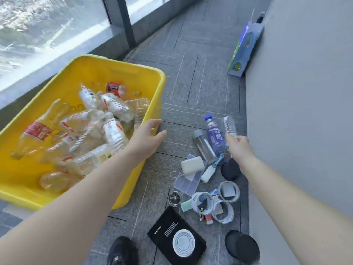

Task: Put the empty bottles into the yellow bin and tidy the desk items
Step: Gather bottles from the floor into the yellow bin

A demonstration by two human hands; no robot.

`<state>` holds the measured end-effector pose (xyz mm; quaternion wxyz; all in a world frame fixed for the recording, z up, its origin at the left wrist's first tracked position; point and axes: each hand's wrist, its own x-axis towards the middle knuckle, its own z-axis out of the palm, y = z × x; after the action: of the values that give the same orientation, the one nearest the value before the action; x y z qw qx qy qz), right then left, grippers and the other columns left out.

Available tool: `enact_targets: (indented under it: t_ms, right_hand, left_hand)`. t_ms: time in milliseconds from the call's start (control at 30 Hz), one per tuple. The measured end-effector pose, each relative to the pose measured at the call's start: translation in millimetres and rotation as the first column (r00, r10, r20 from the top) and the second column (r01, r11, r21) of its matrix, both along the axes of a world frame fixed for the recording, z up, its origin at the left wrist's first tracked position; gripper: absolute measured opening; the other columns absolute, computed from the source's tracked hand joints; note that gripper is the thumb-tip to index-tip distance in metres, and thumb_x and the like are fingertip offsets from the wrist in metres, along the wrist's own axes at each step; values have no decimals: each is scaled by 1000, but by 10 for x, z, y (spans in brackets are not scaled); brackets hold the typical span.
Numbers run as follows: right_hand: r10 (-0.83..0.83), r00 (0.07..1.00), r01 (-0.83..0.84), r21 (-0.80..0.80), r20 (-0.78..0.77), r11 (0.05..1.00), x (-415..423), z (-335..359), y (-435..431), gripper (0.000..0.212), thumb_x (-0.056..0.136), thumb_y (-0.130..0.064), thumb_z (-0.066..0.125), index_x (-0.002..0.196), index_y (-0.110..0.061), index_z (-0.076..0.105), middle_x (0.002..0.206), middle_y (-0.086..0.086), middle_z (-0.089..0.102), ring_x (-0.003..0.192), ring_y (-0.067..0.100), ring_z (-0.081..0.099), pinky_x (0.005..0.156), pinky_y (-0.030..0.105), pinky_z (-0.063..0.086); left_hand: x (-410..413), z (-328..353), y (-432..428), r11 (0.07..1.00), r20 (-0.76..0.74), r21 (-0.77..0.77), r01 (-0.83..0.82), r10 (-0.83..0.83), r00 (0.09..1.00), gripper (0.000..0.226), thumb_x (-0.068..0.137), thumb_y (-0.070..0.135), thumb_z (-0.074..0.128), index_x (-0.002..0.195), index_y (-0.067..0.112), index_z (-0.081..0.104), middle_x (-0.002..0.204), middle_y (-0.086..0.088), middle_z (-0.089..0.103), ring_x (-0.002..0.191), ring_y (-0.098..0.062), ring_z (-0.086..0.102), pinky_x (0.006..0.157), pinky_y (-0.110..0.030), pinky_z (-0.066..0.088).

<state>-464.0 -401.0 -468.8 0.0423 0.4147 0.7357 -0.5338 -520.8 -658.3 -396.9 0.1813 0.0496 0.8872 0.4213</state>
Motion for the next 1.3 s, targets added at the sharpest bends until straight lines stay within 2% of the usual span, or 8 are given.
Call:
enact_targets:
  t_ms: [100,300,500,633,733,900,1033,1300]
  right_hand:
    - [-63,997,60,72,45,996,113,-312,292,47,94,-32,54,131,-4,43,112,8,50,109,25,50,89,30,37]
    - [29,990,-57,201,137,978,47,-1065,609,55,86,-38,64,130,-8,46,132,13,52,121,30,50,99,36,38]
    - [202,952,-263,278,230,924,-292,-1556,801,66,79,-46,68,131,-13,45,133,10,51,122,31,48,101,38,40]
    - [289,919,-369,328,268,869,-540,-1791,817,74,79,-47,67,138,-13,38,139,12,45,128,32,40,104,39,36]
    - [348,899,-428,360,267,829,-709,-1928,817,70,79,-46,67,135,-12,41,136,9,47,129,30,40,105,41,35]
    - [388,852,-518,460,352,721,-917,-2140,895,58,79,-50,64,123,-17,46,125,8,54,119,32,46,100,43,38]
    - [387,838,-537,457,385,709,-1027,-2258,996,60,78,-55,64,122,-18,47,123,6,55,117,31,46,96,45,41]
    - [344,782,-600,477,520,642,-1087,-2344,1039,63,75,-68,58,119,-23,49,115,8,60,114,29,51,90,39,40]
  left_hand:
    - [-164,-450,470,996,44,-39,75,-73,996,49,94,31,55,139,17,43,141,-1,47,129,-18,44,99,-32,38]
    - [-403,-1462,1152,968,143,-141,209,-189,972,63,91,38,57,144,15,34,148,-5,39,133,-21,40,101,-33,36]
    - [-501,-2186,1535,971,385,-211,110,-21,922,84,82,55,61,145,10,27,147,-10,38,130,-29,42,100,-39,41]
    - [-550,-2475,1727,979,451,-193,59,35,892,81,84,52,61,143,10,27,144,-10,39,128,-29,42,95,-36,39]
    - [-604,-2610,1823,988,456,-153,35,39,889,74,85,47,62,141,12,29,141,-8,43,125,-27,45,85,-31,35]
    - [-687,-2899,1917,984,464,-177,33,53,884,74,82,50,65,136,12,33,133,-7,49,117,-28,51,88,-36,43]
    - [-724,-3034,2007,979,483,-197,49,53,874,83,82,53,63,141,7,26,135,-10,47,119,-29,50,94,-41,45]
    - [-668,-3134,2101,961,390,-270,-57,163,906,91,74,57,70,138,11,23,135,-9,49,118,-31,52,89,-40,45]
